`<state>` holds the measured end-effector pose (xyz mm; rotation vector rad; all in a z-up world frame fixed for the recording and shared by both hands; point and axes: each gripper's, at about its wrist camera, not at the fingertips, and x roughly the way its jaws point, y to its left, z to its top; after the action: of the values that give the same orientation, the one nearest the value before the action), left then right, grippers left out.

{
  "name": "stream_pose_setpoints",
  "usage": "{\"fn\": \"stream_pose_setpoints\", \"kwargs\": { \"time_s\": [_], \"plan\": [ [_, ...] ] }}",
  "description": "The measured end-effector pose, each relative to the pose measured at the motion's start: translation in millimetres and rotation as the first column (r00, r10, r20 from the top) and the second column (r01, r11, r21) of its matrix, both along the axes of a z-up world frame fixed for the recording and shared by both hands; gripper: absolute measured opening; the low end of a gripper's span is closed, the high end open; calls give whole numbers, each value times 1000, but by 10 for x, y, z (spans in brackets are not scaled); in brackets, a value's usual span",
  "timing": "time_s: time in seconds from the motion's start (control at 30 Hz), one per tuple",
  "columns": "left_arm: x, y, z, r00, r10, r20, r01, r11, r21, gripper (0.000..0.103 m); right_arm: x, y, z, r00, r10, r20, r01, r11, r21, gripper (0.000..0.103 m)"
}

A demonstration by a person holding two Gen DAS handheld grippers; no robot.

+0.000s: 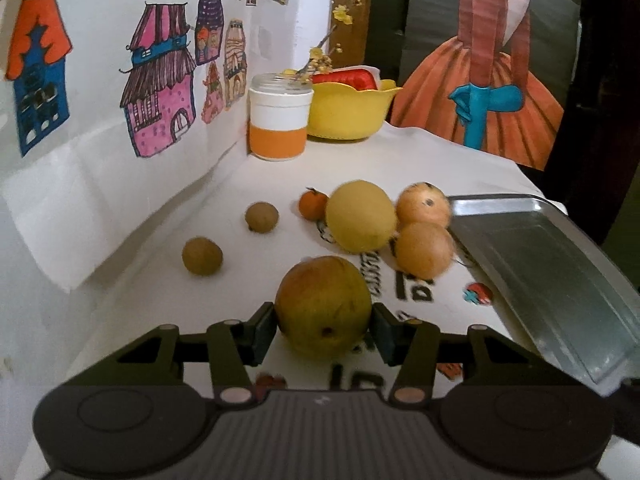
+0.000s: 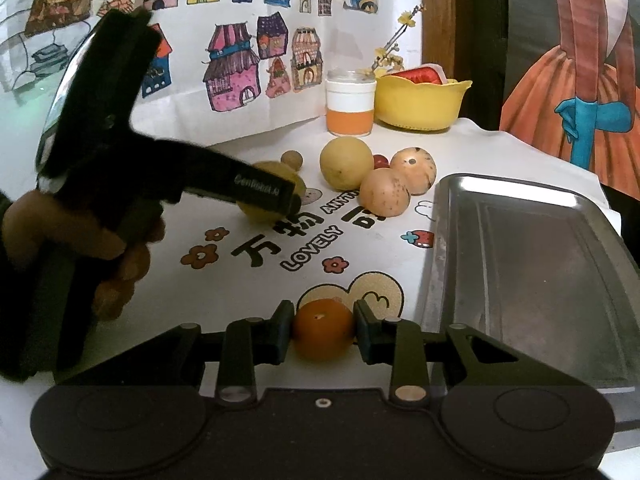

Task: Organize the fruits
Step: 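Carry the tangerine and the green-yellow pear over the metal tray with both tools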

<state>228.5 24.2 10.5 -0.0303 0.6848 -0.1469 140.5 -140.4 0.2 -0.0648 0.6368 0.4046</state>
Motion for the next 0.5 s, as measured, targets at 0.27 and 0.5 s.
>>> {"fn": "stream_pose_setpoints", "kwargs": {
  "time_s": [0.27, 0.5],
  "plan": [
    [-257, -93, 29, 999, -44, -32, 42, 997, -58, 55, -154, -137, 92, 997, -37, 63, 36, 999, 15, 34],
    [-411, -257, 24, 996, -83, -42, 79, 992, -98, 55, -233, -431, 160, 986, -130, 100, 128, 991, 26, 34]
  ]
}}
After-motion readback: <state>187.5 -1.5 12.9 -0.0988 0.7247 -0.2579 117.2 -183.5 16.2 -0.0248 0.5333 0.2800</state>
